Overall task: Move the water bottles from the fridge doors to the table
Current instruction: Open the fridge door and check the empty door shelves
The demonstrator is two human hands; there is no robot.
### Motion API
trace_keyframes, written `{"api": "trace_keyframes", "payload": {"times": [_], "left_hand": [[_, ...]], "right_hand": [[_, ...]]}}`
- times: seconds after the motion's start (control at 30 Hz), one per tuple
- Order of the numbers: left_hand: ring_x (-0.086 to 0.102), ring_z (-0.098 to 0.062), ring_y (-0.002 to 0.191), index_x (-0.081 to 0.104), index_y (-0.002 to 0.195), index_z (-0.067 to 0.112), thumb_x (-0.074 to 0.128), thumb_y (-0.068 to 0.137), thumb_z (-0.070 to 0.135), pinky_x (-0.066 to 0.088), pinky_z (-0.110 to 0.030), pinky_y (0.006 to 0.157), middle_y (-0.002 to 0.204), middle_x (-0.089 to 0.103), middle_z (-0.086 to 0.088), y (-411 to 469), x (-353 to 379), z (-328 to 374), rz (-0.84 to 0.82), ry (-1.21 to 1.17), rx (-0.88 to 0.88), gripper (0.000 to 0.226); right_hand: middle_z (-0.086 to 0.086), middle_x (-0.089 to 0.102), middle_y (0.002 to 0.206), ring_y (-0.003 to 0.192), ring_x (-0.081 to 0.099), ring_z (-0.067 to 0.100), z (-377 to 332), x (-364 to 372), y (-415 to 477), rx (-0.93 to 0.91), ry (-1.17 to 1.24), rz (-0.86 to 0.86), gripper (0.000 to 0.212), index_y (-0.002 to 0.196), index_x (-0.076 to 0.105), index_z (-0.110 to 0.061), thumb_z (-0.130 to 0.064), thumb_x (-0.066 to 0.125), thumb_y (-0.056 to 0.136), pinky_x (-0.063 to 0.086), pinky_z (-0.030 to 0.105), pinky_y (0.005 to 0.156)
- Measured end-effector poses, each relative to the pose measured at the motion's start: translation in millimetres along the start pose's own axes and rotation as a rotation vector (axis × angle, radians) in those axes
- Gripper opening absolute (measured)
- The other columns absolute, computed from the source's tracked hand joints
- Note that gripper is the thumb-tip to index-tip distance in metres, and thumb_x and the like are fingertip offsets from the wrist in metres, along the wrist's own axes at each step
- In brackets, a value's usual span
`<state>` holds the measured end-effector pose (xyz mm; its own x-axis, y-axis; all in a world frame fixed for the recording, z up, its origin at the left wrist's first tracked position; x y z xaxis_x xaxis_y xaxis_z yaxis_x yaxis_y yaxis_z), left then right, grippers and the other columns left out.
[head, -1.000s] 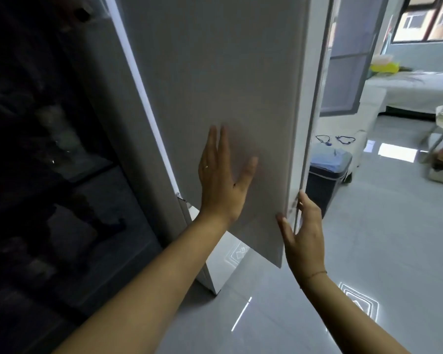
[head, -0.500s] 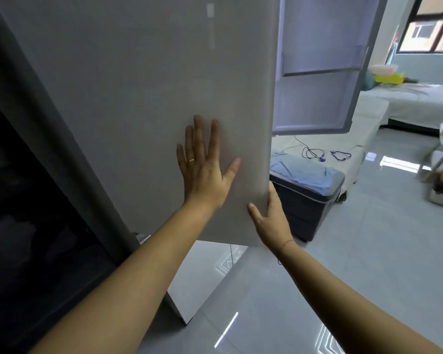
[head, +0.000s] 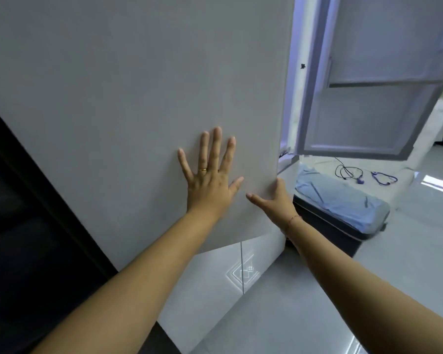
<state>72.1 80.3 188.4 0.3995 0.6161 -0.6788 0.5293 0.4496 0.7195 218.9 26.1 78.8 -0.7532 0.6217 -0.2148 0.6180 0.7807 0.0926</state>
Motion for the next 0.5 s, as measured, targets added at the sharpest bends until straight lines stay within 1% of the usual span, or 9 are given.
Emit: {"api": "trace_keyframes", "payload": {"times": [0.1,0.13,0.2,0.27,0.37,0.5], "left_hand": [[-0.032,-0.018,0.143,0.010,0.153,0.024,0.053,0.084,0.053,-0.016,-0.062,0.108,0.160,-0.006,-0.003,13,23,-8,0.010,0.016,-0.044,0.087],[-0.031,-0.018,0.143,0.010,0.153,0.023,0.054,0.084,0.053,-0.017,-0.062,0.108,0.161,-0.011,-0.003,17,29,-11,0.011,0.029,-0.059,0.087],[-0.031,-0.019,0.143,0.009,0.154,0.023,0.054,0.084,0.054,-0.019,-0.062,0.107,0.158,-0.027,-0.001,23,41,-17,0.000,0.056,-0.078,0.088],[-0.031,-0.020,0.143,0.008,0.154,0.024,0.055,0.083,0.053,-0.022,-0.062,0.107,0.154,-0.035,0.001,28,52,-24,-0.011,0.090,-0.088,0.089],[-0.030,-0.021,0.144,0.006,0.153,0.025,0.059,0.080,0.049,-0.019,-0.063,0.107,0.155,-0.035,0.001,33,65,-34,-0.012,0.167,-0.087,0.094],[-0.029,-0.022,0.144,0.000,0.154,0.025,0.057,0.081,0.048,-0.018,-0.063,0.108,0.156,-0.033,-0.001,38,75,-42,-0.012,0.247,-0.110,0.095]], "right_hand": [[-0.010,0.053,0.113,0.110,0.053,0.013,3,13,36,0.030,0.047,-0.003,0.070,0.125,0.039,-0.016,-0.030,0.081,0.071,0.044,0.021,0.082],[-0.010,0.054,0.113,0.111,0.054,0.013,4,18,48,0.034,0.044,-0.005,0.070,0.124,0.040,-0.016,-0.030,0.082,0.070,0.044,0.022,0.082],[-0.007,0.054,0.117,0.110,0.054,0.013,6,28,67,0.036,0.016,-0.012,0.072,0.123,0.041,-0.016,-0.034,0.082,0.068,0.044,0.026,0.085],[-0.010,0.052,0.113,0.107,0.053,0.012,5,38,83,0.020,-0.007,-0.024,0.071,0.122,0.041,-0.017,-0.036,0.082,0.067,0.044,0.028,0.088],[-0.011,0.052,0.108,0.103,0.053,0.012,1,49,102,0.001,-0.039,-0.049,0.068,0.120,0.041,-0.017,-0.037,0.082,0.068,0.045,0.028,0.086],[-0.007,0.053,0.104,0.095,0.052,0.013,4,59,119,-0.016,-0.089,-0.084,0.062,0.112,0.041,-0.018,-0.040,0.080,0.069,0.041,0.026,0.076]]}}
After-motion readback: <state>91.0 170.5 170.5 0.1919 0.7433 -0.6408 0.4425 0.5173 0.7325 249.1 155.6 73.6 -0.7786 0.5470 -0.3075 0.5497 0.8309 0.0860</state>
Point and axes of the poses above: each hand's wrist, its own y-axis towards the middle knuckle, its own x-axis out of the palm, z = x × y, the point moved 10 cm from there along y, towards the middle knuckle
